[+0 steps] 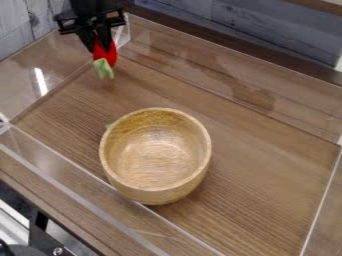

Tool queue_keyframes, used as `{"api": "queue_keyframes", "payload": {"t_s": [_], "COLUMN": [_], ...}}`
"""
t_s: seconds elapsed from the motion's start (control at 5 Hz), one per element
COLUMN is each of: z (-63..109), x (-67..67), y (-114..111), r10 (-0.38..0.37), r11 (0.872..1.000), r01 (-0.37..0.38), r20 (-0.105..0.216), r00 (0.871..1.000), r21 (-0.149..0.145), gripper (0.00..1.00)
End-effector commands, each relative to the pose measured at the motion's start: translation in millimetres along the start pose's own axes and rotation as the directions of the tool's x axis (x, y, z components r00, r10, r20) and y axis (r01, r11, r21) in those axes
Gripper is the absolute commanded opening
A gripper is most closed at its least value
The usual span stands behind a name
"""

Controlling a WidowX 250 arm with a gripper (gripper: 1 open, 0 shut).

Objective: Move the red object to the left side of the table

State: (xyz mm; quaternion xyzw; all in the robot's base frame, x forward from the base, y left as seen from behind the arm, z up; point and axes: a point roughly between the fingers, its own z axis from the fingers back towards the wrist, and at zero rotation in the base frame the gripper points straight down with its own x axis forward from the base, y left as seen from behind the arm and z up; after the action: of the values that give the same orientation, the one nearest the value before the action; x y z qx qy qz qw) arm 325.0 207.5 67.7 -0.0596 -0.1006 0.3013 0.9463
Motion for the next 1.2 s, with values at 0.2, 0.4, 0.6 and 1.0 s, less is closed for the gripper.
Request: {"api": "queue_keyframes", "payload": {"t_s": [0.2,0.4,0.6,1.0], "z": [5.5,-6.7,-6.6,-1.7], "x": [-5.9,-5.0,-4.9,-7.8], "y": [-6.1,-2.6,6.7,17.9], "r10": [0.078,0.064,0.094,0.155], "r11": [0.997,0.998,0.995,0.985], "r01": [-0.079,-0.065,-0.095,-0.157], "r20": [0.056,0.044,0.040,0.039], "r00": [0.995,0.997,0.995,0.987], "r21": [0.011,0.019,0.035,0.066], "gripper": [0.00,1.00,1.00,1.00]}}
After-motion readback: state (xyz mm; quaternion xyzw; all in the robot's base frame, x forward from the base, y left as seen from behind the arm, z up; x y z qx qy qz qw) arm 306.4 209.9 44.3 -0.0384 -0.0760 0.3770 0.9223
